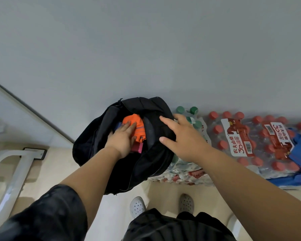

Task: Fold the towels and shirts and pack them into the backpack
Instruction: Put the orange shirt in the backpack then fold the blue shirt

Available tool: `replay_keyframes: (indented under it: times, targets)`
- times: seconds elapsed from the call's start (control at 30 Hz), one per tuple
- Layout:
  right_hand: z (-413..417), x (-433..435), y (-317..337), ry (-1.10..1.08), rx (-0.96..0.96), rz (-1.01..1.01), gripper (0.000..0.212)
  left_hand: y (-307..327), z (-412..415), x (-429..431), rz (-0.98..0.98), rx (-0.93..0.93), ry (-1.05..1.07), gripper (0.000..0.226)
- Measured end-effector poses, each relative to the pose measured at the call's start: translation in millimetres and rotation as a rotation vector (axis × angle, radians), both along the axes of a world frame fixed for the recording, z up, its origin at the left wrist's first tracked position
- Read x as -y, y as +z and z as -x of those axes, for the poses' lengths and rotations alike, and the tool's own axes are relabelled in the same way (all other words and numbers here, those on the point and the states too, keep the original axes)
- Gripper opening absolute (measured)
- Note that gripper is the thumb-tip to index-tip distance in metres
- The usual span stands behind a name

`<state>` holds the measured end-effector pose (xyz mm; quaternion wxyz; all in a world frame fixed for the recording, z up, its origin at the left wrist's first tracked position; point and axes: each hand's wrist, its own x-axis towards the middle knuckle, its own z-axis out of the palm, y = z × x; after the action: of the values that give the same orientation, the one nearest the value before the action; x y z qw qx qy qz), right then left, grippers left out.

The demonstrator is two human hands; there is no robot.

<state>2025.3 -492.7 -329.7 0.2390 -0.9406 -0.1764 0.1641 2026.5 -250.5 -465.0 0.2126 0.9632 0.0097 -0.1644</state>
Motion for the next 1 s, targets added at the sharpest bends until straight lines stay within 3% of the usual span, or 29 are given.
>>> replay_keyframes:
  times: [0.13, 0.27, 0.43, 0.63, 0.8, 1.0]
  targets:
    - [2.4, 2.9, -0.8, -0.005, -0.014, -0.113, 0.063, 29.8, 26.5, 1.3, 0.162, 0.132, 0.111, 0.047]
    - [2.9, 24.5, 0.8, 0.023, 0.01, -0.24, 0.056, 85.9, 44.5, 17.3, 0.225, 0.445, 0.275, 0.037]
    - [-9.2, 97.5, -6.6, 0.026, 0.005, -0.215, 0.059, 143.1, 37.2, 91.9, 0.18, 0.586, 0.186, 0.037]
    - [-31.6, 239.6, -18.7, 0.004, 0.059, -0.032, 0.058, 151.7, 3.8, 238.1, 0.083, 0.508, 0.024, 0.045]
    - [-43.5, 369.7, -29.1, -0.032, 0.075, 0.073, 0.05, 133.2, -21.1, 374.6, 0.037, 0.338, -0.117, 0.055]
    - [-52.0, 490.9, -40.0, -0.11, 0.193, 0.17, 0.035, 111.6, -40.0, 495.5, -0.051, 0.186, -0.271, 0.048]
